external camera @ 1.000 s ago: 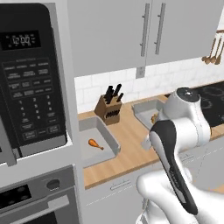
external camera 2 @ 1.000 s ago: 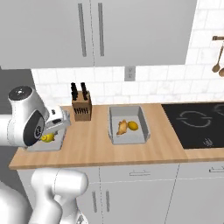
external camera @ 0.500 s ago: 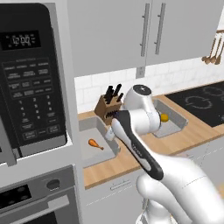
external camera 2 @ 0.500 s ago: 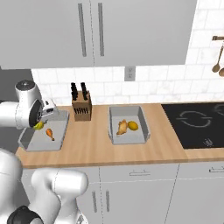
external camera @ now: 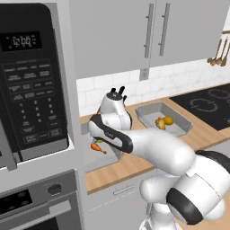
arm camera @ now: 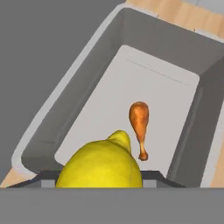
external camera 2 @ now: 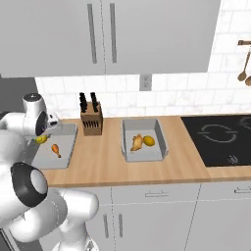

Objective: Place one lemon and one chicken drumstick in each tupperware on the nearby counter, to pack two identical lunches.

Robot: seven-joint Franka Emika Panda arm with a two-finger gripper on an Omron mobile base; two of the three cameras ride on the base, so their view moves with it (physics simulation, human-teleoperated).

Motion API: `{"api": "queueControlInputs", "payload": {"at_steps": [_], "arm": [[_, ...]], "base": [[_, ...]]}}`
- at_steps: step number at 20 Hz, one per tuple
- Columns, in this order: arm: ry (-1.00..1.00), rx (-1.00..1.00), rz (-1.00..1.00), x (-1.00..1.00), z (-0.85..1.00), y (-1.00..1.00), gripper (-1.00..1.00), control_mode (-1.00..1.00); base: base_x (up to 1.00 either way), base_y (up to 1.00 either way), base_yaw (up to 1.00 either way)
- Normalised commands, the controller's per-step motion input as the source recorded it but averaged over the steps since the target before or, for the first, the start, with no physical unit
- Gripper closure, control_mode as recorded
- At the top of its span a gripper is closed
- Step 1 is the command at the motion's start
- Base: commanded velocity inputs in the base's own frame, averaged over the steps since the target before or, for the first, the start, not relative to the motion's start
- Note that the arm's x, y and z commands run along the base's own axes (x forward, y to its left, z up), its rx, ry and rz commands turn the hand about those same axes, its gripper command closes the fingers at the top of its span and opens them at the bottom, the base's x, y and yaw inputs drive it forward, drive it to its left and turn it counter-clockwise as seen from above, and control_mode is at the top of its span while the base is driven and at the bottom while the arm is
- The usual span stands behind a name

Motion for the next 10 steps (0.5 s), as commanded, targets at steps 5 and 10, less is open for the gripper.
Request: {"api": "queueControlInputs", "payload": {"at_steps": [5, 10], "arm": [[0.00, 0.00, 0.00, 0.86, -0.52, 0.65, 1.00, -1.00], [0.00, 0.00, 0.03, 0.67, -0.58, 0.37, -1.00, -1.00]], "base": [[0.00, 0.00, 0.00], [0.00, 0.00, 0.00]]}}
